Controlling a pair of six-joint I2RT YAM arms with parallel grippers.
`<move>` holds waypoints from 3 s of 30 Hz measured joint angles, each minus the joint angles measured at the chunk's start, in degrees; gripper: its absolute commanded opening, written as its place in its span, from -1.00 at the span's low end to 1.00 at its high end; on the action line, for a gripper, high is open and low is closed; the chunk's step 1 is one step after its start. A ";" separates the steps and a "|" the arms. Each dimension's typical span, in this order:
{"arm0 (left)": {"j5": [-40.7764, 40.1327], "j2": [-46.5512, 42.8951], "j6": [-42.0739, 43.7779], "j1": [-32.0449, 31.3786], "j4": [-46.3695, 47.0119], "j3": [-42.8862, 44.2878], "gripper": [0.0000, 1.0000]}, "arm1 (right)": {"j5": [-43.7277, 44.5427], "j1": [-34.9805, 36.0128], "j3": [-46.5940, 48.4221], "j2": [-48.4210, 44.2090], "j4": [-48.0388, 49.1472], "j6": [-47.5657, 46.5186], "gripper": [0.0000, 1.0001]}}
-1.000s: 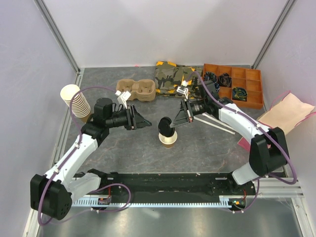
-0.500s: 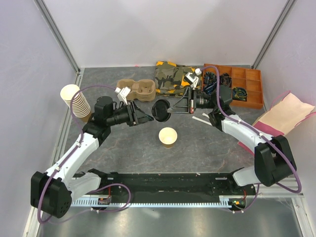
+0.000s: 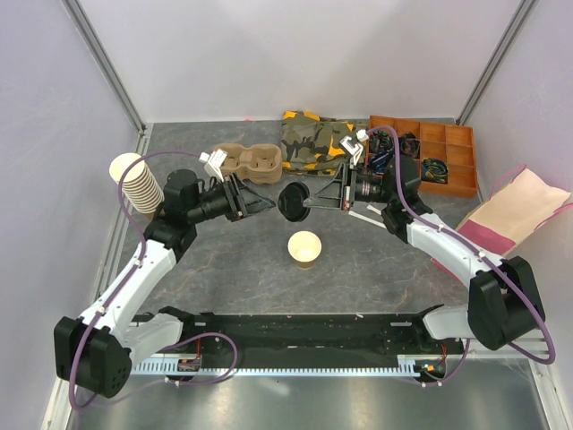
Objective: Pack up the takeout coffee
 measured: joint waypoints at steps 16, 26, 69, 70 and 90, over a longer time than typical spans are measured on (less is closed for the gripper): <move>0.37 2.51 -5.09 -2.40 7.63 -0.72 -0.25 | 2.21 1.11 -0.92 0.00 -1.07 -1.36 -1.00; 0.72 3.56 -6.40 -2.40 9.31 -1.53 -0.64 | 2.43 1.11 -2.05 0.48 2.34 1.16 -1.00; -24.39 22.47 25.73 -22.29 -36.98 22.84 -0.96 | 23.41 -5.53 7.69 -1.25 -66.49 -52.70 0.96; -25.22 23.47 25.92 -22.36 -37.77 23.26 -0.96 | 23.47 -5.53 7.58 -1.25 -66.79 -52.96 0.96; -28.37 30.38 26.86 -23.85 -40.76 27.52 -0.96 | 22.73 -5.53 6.56 1.60 -65.40 -53.90 0.96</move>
